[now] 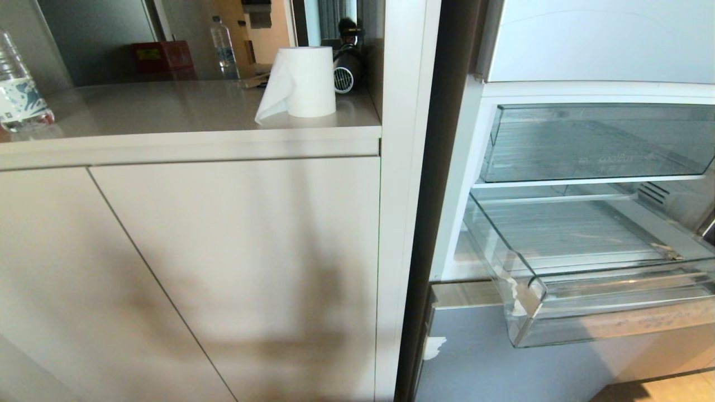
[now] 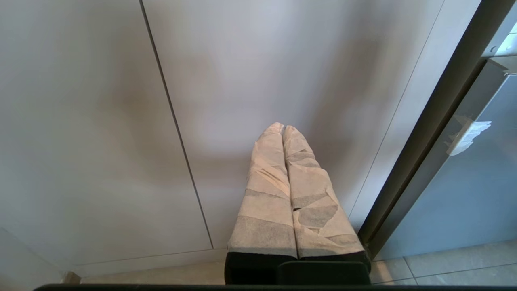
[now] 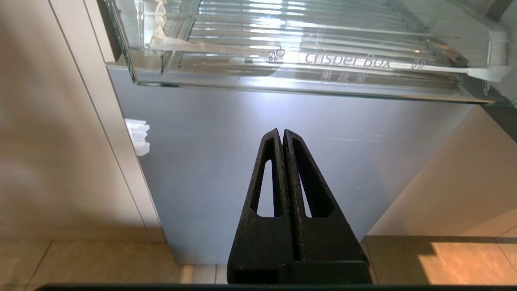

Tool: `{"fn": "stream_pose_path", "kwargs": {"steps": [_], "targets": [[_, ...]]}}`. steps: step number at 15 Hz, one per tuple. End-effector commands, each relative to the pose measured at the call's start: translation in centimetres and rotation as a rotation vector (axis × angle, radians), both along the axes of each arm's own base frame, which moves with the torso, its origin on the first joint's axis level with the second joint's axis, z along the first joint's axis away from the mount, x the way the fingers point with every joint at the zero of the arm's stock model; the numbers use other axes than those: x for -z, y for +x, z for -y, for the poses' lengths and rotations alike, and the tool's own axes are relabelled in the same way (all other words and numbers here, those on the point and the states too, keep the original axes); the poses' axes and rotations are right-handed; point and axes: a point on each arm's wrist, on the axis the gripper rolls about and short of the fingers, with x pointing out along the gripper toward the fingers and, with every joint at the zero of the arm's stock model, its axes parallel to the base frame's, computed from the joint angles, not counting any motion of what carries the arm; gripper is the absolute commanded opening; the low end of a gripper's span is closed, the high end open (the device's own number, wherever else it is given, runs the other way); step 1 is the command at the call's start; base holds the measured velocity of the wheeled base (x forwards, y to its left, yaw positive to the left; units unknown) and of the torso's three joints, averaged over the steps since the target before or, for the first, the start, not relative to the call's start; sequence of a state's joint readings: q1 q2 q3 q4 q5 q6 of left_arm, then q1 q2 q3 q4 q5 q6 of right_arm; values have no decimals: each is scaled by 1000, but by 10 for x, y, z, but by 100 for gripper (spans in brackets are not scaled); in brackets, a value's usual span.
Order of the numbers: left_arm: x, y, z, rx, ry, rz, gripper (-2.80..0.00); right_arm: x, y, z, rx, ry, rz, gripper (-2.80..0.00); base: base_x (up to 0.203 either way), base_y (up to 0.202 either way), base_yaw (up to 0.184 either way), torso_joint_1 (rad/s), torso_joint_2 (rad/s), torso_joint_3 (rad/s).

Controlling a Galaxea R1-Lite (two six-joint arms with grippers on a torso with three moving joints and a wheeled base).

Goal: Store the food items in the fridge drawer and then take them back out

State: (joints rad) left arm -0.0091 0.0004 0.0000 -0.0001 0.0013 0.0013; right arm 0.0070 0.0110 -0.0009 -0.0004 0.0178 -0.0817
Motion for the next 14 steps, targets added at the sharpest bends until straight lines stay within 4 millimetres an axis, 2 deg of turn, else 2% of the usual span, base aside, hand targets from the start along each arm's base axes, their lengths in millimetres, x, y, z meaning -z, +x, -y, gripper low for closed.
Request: {"fn": "stream_pose_path", "kwargs": {"steps": [1, 5, 14], "targets": [[0, 0, 0, 0, 0, 0, -280, 1, -1, 0, 0, 0, 3, -280, 0, 0, 0, 0, 0, 0], [0, 0, 0, 0, 0, 2, -280, 1, -1, 0, -4, -9, 4, -280, 1, 0, -20, 1, 0, 1], [0, 0, 0, 0, 0, 2, -280, 1, -1, 0, -1, -6, 4, -280, 0, 6, -172, 4, 3, 2]]}}
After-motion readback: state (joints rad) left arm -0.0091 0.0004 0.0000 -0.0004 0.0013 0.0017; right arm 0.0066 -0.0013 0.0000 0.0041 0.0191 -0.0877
